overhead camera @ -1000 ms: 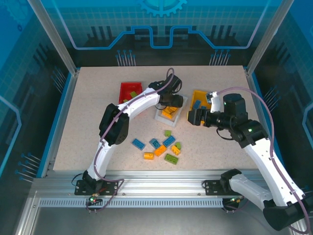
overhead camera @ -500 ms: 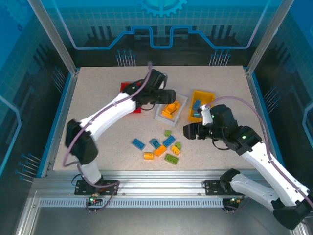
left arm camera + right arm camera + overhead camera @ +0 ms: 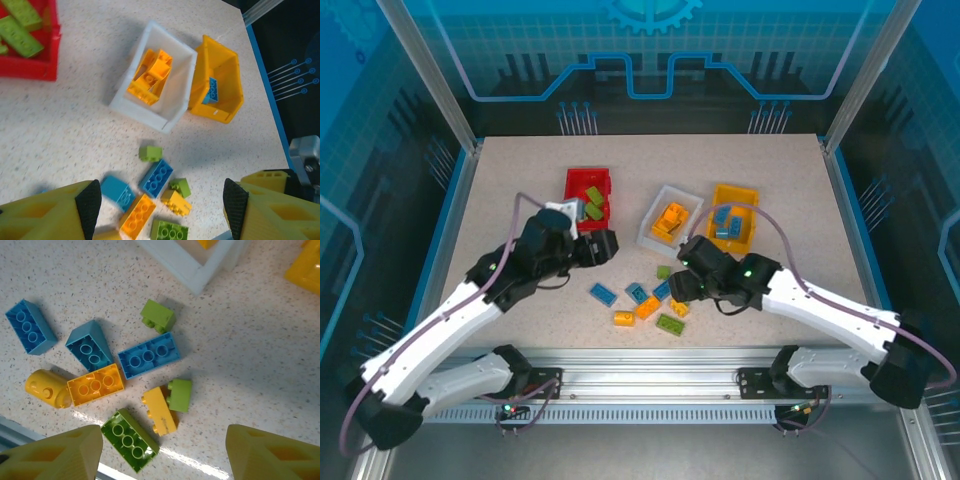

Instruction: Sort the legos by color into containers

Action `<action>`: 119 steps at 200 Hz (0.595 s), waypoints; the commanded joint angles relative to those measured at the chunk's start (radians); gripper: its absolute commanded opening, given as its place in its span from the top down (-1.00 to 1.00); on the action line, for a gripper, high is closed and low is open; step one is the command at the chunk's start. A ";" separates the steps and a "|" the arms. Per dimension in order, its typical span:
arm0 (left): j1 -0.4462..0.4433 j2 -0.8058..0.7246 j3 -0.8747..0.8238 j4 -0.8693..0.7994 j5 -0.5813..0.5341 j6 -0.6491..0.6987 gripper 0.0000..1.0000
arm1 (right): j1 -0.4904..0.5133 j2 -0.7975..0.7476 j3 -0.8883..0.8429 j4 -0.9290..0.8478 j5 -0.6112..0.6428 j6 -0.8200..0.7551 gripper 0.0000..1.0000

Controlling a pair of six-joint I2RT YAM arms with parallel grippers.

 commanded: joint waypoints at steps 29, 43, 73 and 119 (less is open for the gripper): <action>-0.004 -0.171 -0.135 -0.122 -0.036 -0.119 -0.40 | 0.166 0.120 0.066 -0.007 0.150 0.050 -0.32; -0.005 -0.193 -0.158 -0.119 -0.032 -0.130 -0.40 | 0.234 0.118 0.049 0.005 0.161 0.047 -0.32; -0.004 -0.200 -0.177 -0.108 -0.025 -0.137 -0.39 | 0.318 0.151 0.018 0.057 0.154 -0.015 -0.28; -0.005 -0.199 -0.176 -0.103 -0.034 -0.139 -0.39 | 0.343 0.270 0.090 0.012 0.181 -0.059 -0.27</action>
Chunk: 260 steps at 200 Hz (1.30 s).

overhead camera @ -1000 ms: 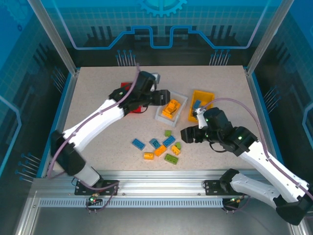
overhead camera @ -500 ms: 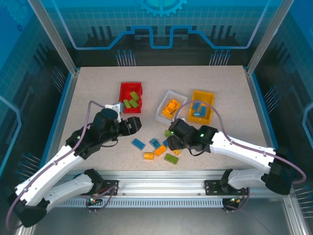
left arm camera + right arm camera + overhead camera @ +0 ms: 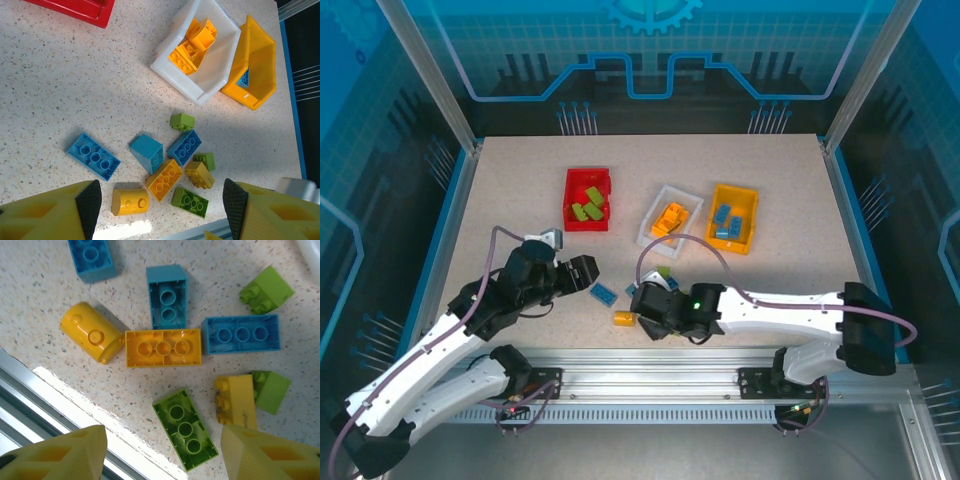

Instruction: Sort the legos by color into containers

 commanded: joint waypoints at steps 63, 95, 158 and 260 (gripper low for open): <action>-0.005 0.021 -0.009 0.026 0.014 -0.021 -0.40 | -0.132 -0.091 -0.094 -0.035 -0.011 0.065 -0.04; -0.004 0.051 0.001 0.052 0.048 -0.024 -0.39 | -0.218 -0.206 -0.207 -0.022 -0.099 0.132 -0.11; -0.008 0.074 -0.003 0.075 0.075 -0.026 -0.39 | -0.302 -0.291 -0.324 0.078 -0.256 0.125 -0.17; -0.018 0.090 -0.017 0.089 0.087 -0.032 -0.39 | -0.372 -0.033 -0.229 0.210 -0.345 0.046 -0.01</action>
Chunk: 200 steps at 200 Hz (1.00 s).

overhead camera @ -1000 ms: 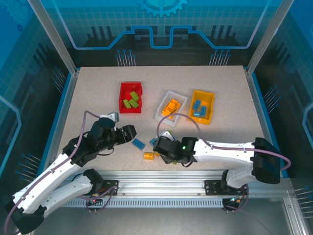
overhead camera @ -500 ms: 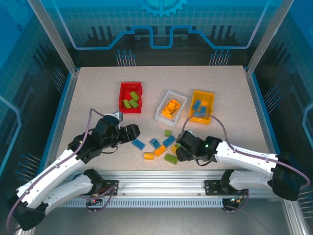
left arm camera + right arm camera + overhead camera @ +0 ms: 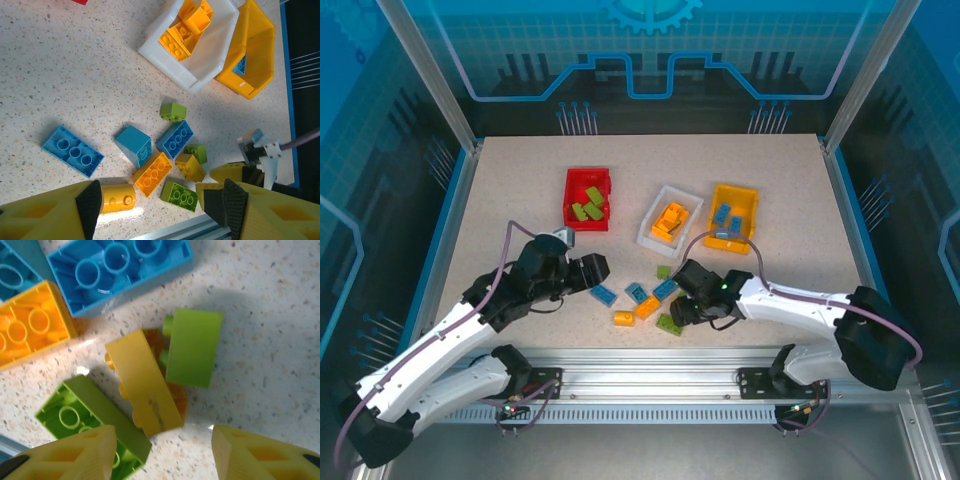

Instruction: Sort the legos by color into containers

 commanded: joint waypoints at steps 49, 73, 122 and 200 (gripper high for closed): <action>-0.016 -0.001 -0.025 0.038 0.019 -0.016 -0.40 | -0.018 0.156 0.098 0.059 -0.034 -0.047 0.15; -0.020 0.004 -0.023 0.040 0.019 -0.015 -0.40 | -0.018 0.187 0.118 0.053 -0.012 -0.054 0.20; -0.032 0.024 -0.016 0.061 0.029 -0.016 -0.40 | -0.014 0.179 0.129 0.031 0.036 -0.077 0.51; -0.047 0.088 0.034 0.156 0.108 -0.012 -0.41 | -0.076 -0.102 0.214 -0.144 0.108 -0.097 0.66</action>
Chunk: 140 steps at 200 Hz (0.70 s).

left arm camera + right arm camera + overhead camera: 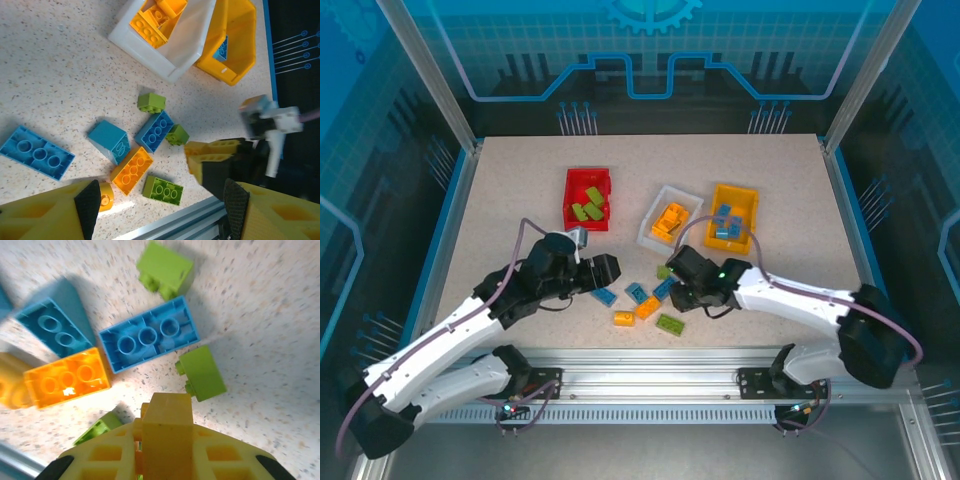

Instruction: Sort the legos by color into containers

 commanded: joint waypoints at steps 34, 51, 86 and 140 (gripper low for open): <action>-0.017 0.085 0.070 0.086 0.040 -0.004 -0.41 | -0.216 0.032 0.256 -0.042 -0.038 -0.085 0.68; -0.026 0.110 0.083 0.091 0.020 0.000 -0.41 | -0.276 0.160 0.378 -0.018 -0.060 -0.091 0.71; -0.039 0.161 0.111 0.079 0.000 0.017 -0.41 | -0.363 0.432 0.641 -0.071 -0.024 -0.056 0.74; -0.058 0.215 0.130 0.077 -0.005 0.041 -0.41 | -0.410 0.658 0.888 -0.214 0.057 0.000 0.76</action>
